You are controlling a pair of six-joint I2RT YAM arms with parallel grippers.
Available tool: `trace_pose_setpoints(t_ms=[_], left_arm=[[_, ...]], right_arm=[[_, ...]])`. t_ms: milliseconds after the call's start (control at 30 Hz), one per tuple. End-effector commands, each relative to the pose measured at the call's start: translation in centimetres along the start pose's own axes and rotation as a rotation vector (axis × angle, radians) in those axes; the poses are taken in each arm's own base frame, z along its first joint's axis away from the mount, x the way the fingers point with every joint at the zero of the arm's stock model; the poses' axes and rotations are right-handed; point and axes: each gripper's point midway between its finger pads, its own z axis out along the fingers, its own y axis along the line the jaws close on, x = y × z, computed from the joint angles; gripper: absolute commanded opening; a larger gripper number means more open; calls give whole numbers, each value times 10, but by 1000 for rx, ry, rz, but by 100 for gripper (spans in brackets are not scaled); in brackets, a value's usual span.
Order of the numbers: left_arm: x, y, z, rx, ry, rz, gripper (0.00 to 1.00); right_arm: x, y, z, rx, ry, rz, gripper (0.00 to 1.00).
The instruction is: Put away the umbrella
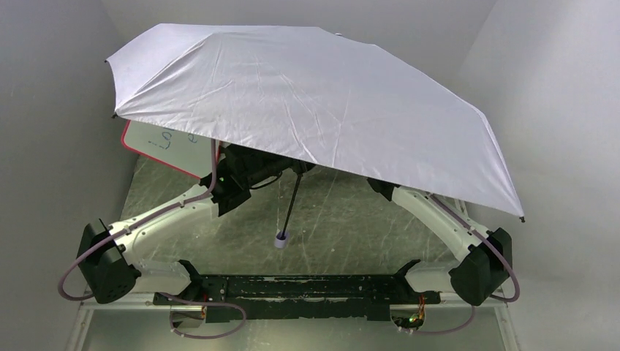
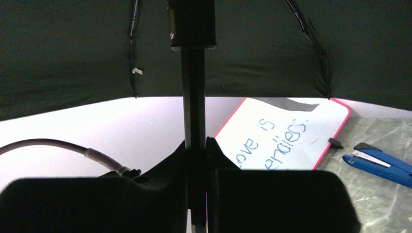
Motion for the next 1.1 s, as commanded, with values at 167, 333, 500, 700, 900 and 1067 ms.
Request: trace_pose_setpoints(t_ms=[167, 333, 500, 700, 900, 1067], left_arm=[[-45, -16, -6, 6, -111, -9, 5], [-54, -20, -12, 16, -146, -40, 5], [-53, -23, -17, 32, -155, -55, 5], [-44, -19, -18, 23, -131, -51, 5], [-37, -17, -16, 26, -115, -50, 5], [-36, -17, -15, 28, -109, -41, 5]], right_arm=[[-13, 9, -12, -9, -29, -44, 40], [-17, 1, -24, 12, -70, -20, 51], [-27, -4, -33, -1, -125, 39, 53], [-37, 1, -26, -42, -157, 88, 64], [-51, 5, -14, -44, -205, 101, 72], [-62, -3, -9, -4, -267, 117, 72]])
